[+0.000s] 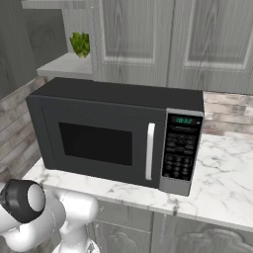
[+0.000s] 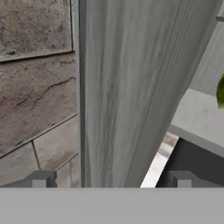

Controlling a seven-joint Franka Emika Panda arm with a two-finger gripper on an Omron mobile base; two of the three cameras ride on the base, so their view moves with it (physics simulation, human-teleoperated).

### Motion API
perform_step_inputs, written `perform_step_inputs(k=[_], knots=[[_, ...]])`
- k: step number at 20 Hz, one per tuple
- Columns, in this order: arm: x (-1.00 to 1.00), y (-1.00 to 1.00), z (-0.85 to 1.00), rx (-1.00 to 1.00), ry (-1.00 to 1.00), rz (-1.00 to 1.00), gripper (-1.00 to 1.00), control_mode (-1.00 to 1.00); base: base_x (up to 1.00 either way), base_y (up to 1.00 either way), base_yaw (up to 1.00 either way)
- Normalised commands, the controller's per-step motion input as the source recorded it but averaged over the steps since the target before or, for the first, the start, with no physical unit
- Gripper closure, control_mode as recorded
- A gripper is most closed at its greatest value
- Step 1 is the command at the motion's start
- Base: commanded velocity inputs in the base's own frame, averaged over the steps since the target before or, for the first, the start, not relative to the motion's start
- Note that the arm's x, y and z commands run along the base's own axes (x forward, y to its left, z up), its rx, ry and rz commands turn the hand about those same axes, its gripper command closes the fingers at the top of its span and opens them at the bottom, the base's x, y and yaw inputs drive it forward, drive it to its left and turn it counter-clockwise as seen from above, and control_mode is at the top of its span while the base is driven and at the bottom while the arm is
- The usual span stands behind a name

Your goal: Pick the candle and candle from the dining table and place them in the open cabinet. Close the cabinet after placing the objects.

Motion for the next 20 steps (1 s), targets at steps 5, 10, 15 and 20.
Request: perform_step_inputs(k=[5, 10, 15, 20], knots=[[0.14, 0.28, -0.17, 0.00, 0.00, 0.00, -1.00, -1.00, 0.00, 0.00, 0.00], [0.16, 0.18, -0.09, 0.00, 0.00, 0.00, -1.00, -1.00, 0.00, 0.00, 0.00], [0.07, 0.01, -0.03, -0.07, -0.06, -0.01, -1.00, -1.00, 0.00, 0.00, 0.00], [0.10, -0.02, 0.00, -0.12, -0.12, -0.14, -1.00, -1.00, 0.00, 0.00, 0.00]])
